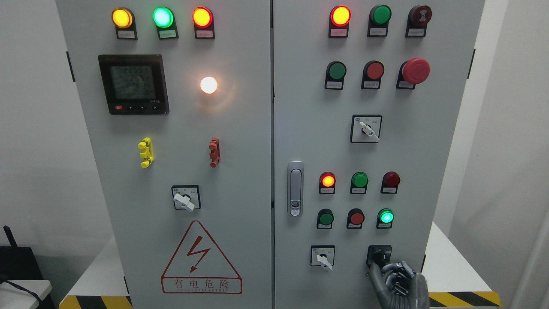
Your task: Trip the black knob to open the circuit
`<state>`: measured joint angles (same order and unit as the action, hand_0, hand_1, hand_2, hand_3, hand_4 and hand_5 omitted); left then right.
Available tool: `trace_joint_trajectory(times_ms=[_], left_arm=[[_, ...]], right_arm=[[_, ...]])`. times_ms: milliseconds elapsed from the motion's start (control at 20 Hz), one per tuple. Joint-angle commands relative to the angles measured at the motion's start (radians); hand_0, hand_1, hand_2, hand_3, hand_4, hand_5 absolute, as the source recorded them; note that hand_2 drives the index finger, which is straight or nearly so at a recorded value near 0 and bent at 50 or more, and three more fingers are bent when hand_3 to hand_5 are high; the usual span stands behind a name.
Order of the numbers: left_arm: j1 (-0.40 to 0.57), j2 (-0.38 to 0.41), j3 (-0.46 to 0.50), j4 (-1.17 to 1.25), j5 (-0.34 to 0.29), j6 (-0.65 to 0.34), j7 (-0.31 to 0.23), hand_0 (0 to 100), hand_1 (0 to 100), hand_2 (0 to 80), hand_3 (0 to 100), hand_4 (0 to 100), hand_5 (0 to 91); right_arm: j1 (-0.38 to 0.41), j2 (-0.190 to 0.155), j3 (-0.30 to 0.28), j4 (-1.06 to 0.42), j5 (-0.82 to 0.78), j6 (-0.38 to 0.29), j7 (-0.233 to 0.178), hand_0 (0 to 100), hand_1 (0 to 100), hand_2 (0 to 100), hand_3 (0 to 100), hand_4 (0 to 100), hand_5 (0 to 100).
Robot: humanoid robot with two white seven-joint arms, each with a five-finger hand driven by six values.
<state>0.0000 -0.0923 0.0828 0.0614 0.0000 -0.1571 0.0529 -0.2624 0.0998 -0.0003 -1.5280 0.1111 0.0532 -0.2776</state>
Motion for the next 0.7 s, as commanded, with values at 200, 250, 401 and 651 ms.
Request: trace_joint_trajectory(times_ms=[200,250,401,651], left_arm=[[-0.008,0.0,0.0,0.0,-0.034,0.001,0.001,12,39,0.0,0,0,0.0],[-0.008,0.0,0.0,0.0,-0.032,0.001,0.001,12,39,0.0,0,0,0.0],[-0.008,0.0,0.0,0.0,-0.034,0.001,0.001,12,39,0.0,0,0,0.0],[-0.008,0.0,0.0,0.0,-0.034,0.001,0.001,12,39,0.0,0,0,0.0]], right_arm=[[0.0,-0.002,0.013,0.003,0.005,-0.001,0.002,39,80,58,92,94,98],[0.0,-0.003,0.013,0.005,0.005,-0.001,0.002,39,80,58,92,93,98],[0.0,-0.006,0.013,0.005,0.005,-0.001,0.0,39,80,57,91,93,98],[0.0,-0.008,-0.006,0.005,0.005,-0.001,0.0,38,81,57,91,93,98]])
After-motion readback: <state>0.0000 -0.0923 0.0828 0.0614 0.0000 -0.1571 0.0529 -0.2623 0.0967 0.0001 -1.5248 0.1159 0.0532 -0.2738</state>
